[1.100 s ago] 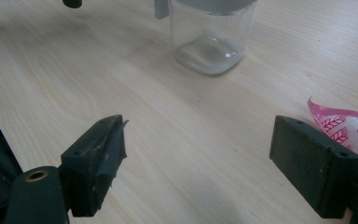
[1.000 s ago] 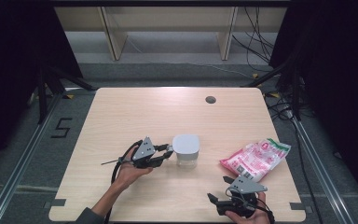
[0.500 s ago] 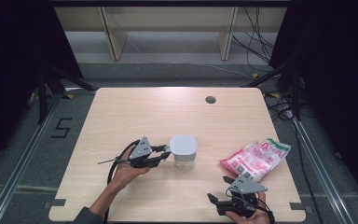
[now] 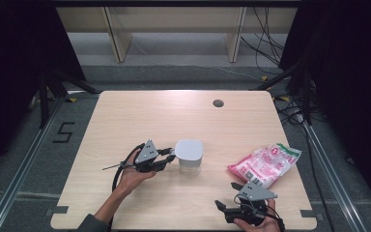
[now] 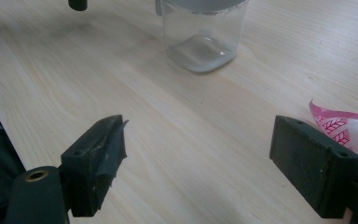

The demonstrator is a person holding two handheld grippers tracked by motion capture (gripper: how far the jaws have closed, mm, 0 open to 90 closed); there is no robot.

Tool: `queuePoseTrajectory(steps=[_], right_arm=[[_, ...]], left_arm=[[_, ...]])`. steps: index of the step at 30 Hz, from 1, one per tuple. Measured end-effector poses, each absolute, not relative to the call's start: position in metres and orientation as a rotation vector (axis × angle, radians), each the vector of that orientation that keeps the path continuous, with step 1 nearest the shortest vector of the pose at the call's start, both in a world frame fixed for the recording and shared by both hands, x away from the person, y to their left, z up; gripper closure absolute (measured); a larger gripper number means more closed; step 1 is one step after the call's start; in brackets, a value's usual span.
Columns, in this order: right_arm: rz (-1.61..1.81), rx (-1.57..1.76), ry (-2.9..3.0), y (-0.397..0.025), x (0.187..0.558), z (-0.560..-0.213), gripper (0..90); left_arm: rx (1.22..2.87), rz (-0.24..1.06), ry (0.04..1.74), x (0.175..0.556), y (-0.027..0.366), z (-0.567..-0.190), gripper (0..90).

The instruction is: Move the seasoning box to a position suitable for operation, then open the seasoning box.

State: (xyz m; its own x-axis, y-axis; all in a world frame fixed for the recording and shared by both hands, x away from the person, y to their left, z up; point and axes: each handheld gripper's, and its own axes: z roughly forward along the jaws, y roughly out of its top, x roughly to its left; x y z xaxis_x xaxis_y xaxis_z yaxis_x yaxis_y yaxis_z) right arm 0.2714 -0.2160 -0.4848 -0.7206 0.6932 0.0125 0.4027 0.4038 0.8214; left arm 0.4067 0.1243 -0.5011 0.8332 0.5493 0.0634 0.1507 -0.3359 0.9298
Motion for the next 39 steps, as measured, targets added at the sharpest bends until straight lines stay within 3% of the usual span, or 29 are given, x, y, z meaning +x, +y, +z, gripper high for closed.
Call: queuePoseTrajectory(steps=[4, 6, 8, 14, 23, 34, 39], right_arm=[[1.231, 0.989, 2.310, -0.216, 0.270, -0.485, 18.9], [1.237, 0.966, 2.329, -0.217, 0.272, -0.485, 18.8], [1.230, 0.956, 2.336, -0.218, 0.272, -0.485, 18.8], [1.250, 0.980, 2.319, -0.218, 0.272, -0.485, 18.3], [1.242, 0.967, 2.329, -0.218, 0.273, -0.485, 17.2], [1.230, 0.982, 2.330, -0.217, 0.272, -0.486, 15.4], [1.234, 0.970, 2.335, -0.217, 0.273, -0.486, 15.4]], left_arm=[[1.891, 0.447, 0.530, 0.405, 0.126, -0.500, 66.2], [1.879, 0.442, 0.541, 0.403, 0.127, -0.498, 58.2], [1.872, 0.417, 0.551, 0.401, 0.129, -0.497, 57.4], [1.888, 0.406, 0.588, 0.389, 0.134, -0.486, 43.4], [1.864, 0.383, 0.680, 0.381, 0.140, -0.475, 35.8], [1.843, 0.372, 0.682, 0.374, 0.136, -0.466, 31.4], [1.830, 0.391, 0.682, 0.372, 0.137, -0.462, 40.7]])
